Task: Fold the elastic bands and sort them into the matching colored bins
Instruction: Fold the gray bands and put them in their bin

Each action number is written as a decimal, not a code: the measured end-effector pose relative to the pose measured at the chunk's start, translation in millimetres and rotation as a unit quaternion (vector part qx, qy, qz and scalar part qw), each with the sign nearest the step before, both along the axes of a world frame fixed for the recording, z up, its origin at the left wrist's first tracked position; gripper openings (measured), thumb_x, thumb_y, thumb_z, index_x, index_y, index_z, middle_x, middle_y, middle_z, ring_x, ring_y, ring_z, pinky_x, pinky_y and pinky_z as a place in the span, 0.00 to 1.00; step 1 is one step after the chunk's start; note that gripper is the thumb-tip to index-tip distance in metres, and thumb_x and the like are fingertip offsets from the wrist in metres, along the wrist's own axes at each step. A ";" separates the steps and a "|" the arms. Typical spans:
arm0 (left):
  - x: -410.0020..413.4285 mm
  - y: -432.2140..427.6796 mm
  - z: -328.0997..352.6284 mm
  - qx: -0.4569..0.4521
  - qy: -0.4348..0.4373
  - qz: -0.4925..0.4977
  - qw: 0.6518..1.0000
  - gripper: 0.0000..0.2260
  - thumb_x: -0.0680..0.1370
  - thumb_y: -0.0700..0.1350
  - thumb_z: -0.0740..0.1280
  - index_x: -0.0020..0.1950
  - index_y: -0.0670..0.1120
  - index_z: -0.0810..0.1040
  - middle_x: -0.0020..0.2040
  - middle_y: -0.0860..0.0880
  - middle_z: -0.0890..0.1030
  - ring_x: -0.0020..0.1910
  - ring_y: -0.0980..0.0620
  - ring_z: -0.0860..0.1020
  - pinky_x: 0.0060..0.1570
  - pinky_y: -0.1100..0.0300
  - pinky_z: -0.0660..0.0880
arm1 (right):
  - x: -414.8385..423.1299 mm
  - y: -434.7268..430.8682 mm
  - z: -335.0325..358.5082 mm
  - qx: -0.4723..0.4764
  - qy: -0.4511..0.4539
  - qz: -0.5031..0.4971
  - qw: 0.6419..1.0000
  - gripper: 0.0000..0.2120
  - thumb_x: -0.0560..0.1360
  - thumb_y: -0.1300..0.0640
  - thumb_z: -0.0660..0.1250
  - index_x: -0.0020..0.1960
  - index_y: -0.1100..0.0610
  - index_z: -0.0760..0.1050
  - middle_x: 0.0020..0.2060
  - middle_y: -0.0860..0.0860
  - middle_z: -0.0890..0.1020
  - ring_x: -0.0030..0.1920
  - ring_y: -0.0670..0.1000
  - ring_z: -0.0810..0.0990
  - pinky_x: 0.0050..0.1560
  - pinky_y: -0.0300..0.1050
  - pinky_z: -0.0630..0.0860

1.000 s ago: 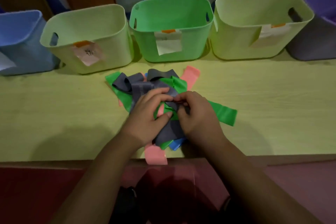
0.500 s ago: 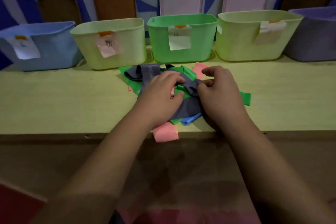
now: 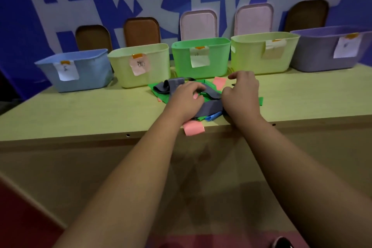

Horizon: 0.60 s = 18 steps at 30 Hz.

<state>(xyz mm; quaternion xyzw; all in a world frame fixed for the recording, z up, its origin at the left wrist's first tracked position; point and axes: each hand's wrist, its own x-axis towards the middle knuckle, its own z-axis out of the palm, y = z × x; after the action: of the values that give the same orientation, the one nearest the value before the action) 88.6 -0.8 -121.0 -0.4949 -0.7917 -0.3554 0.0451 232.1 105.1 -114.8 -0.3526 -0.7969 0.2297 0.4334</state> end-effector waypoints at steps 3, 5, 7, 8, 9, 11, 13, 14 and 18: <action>0.3 -1.4 1.2 0.004 -0.017 0.011 1.000 0.16 0.79 0.43 0.65 0.65 0.53 0.82 0.64 0.55 0.82 0.65 0.54 0.77 0.69 0.52 0.74 | -2.0 1.5 -0.4 -0.053 -0.016 -0.013 0.998 0.22 0.77 0.64 0.65 0.70 0.57 0.75 0.68 0.57 0.72 0.68 0.60 0.72 0.66 0.55 0.72; -0.4 -0.8 0.6 0.002 -0.022 0.007 1.000 0.16 0.80 0.43 0.65 0.65 0.53 0.82 0.64 0.56 0.81 0.65 0.54 0.77 0.68 0.53 0.74 | -2.1 5.2 -1.8 -0.061 -0.028 -0.037 0.997 0.23 0.77 0.66 0.64 0.72 0.59 0.74 0.70 0.58 0.71 0.69 0.61 0.70 0.66 0.54 0.71; -1.9 0.0 -1.0 0.004 -0.022 0.004 1.000 0.16 0.80 0.43 0.65 0.65 0.53 0.82 0.64 0.56 0.81 0.65 0.55 0.77 0.68 0.54 0.74 | -1.9 10.8 -2.0 -0.055 -0.052 -0.053 0.996 0.22 0.78 0.68 0.63 0.72 0.62 0.74 0.70 0.60 0.69 0.69 0.63 0.69 0.66 0.55 0.71; -2.5 0.1 -1.3 0.008 -0.022 0.001 1.000 0.16 0.80 0.43 0.65 0.65 0.53 0.82 0.64 0.56 0.81 0.65 0.55 0.77 0.69 0.54 0.74 | -0.8 14.7 -1.1 -0.052 -0.065 -0.060 0.995 0.22 0.78 0.68 0.63 0.72 0.63 0.73 0.69 0.61 0.69 0.69 0.63 0.69 0.66 0.56 0.71; -3.2 -0.1 -1.2 0.011 -0.022 -0.002 1.000 0.16 0.80 0.43 0.65 0.66 0.53 0.82 0.64 0.56 0.81 0.65 0.55 0.77 0.69 0.54 0.74 | 1.1 19.2 0.3 -0.049 -0.075 -0.064 0.994 0.22 0.78 0.68 0.63 0.72 0.63 0.73 0.69 0.61 0.69 0.68 0.64 0.69 0.65 0.56 0.72; -3.8 0.1 0.3 0.016 -0.016 -0.013 1.000 0.14 0.81 0.44 0.66 0.66 0.52 0.82 0.64 0.56 0.81 0.64 0.55 0.77 0.69 0.53 0.74 | 8.3 30.1 3.2 -0.044 -0.089 -0.073 0.992 0.23 0.77 0.68 0.64 0.72 0.62 0.73 0.69 0.61 0.68 0.68 0.65 0.69 0.63 0.58 0.73; -3.6 -0.7 1.0 0.029 -0.011 -0.029 0.999 0.12 0.83 0.46 0.67 0.64 0.52 0.84 0.64 0.56 0.81 0.64 0.56 0.77 0.69 0.52 0.74 | 16.4 41.0 4.7 -0.056 -0.112 -0.089 0.988 0.24 0.78 0.66 0.66 0.74 0.60 0.72 0.69 0.61 0.67 0.67 0.66 0.71 0.61 0.57 0.75; -2.9 -1.6 1.3 0.038 -0.012 -0.036 0.999 0.10 0.83 0.48 0.67 0.62 0.53 0.85 0.64 0.56 0.80 0.65 0.56 0.76 0.70 0.53 0.73 | 19.6 45.9 5.1 -0.075 -0.122 -0.096 0.985 0.24 0.78 0.65 0.66 0.74 0.59 0.72 0.69 0.61 0.67 0.66 0.66 0.73 0.60 0.56 0.75; 4.5 -7.8 4.4 0.036 0.020 -0.042 0.998 0.10 0.80 0.61 0.68 0.47 0.60 0.87 0.69 0.59 0.78 0.73 0.55 0.67 0.74 0.48 0.64 | 27.1 59.3 6.0 -0.109 -0.185 -0.104 0.971 0.19 0.81 0.56 0.67 0.71 0.59 0.75 0.67 0.61 0.73 0.66 0.65 0.75 0.58 0.54 0.75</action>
<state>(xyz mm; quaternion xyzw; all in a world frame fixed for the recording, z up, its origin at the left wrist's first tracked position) 93.1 -8.6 -116.6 -0.5323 -0.7560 -0.3757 0.0638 259.2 164.4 -108.9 -0.5152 -0.7925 0.1990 0.2588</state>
